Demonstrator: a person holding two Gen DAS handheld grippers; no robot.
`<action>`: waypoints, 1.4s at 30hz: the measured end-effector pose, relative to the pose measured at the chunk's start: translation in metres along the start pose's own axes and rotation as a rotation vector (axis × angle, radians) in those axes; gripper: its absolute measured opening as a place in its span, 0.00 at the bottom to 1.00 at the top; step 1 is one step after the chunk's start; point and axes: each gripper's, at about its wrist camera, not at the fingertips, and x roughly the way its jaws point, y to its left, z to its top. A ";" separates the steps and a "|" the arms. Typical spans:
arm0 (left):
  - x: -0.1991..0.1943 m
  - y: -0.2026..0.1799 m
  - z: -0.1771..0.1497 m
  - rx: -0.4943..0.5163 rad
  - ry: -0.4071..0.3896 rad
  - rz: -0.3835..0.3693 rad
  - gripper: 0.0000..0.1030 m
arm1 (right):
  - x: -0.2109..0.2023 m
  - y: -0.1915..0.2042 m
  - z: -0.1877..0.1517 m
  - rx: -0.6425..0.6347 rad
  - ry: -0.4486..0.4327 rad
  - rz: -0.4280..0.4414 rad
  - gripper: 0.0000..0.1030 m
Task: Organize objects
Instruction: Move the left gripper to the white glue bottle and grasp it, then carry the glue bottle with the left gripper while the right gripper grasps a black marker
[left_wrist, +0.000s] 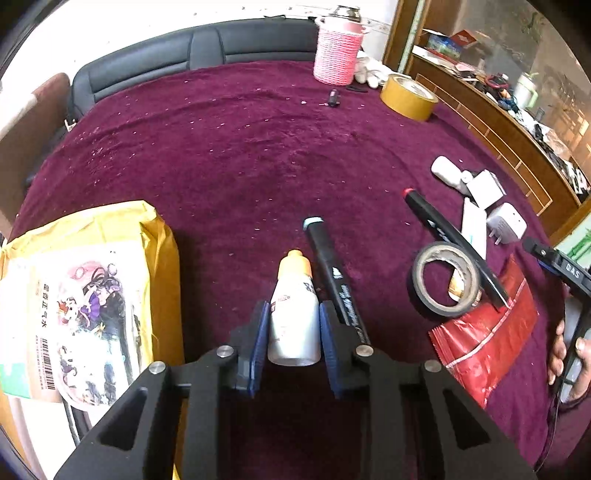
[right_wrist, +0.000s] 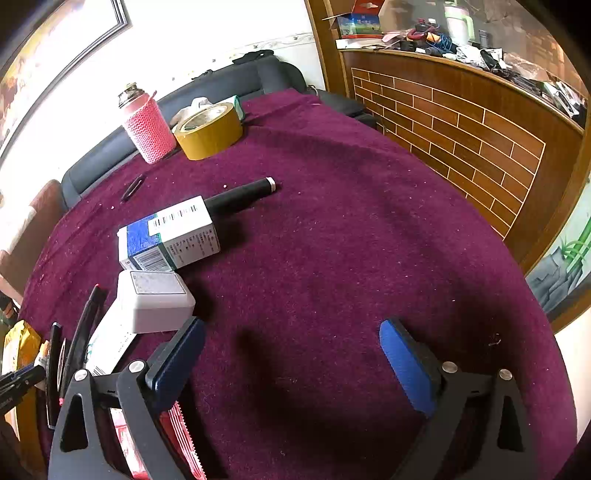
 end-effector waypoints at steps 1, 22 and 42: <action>0.003 -0.002 -0.001 0.008 0.007 0.018 0.26 | 0.000 0.001 0.000 -0.002 0.000 -0.002 0.95; -0.108 0.007 -0.049 -0.115 -0.250 -0.014 0.25 | 0.000 -0.002 0.002 0.029 -0.020 0.008 0.96; -0.190 0.134 -0.166 -0.328 -0.409 -0.009 0.25 | -0.033 0.266 -0.057 -0.363 0.238 0.378 0.62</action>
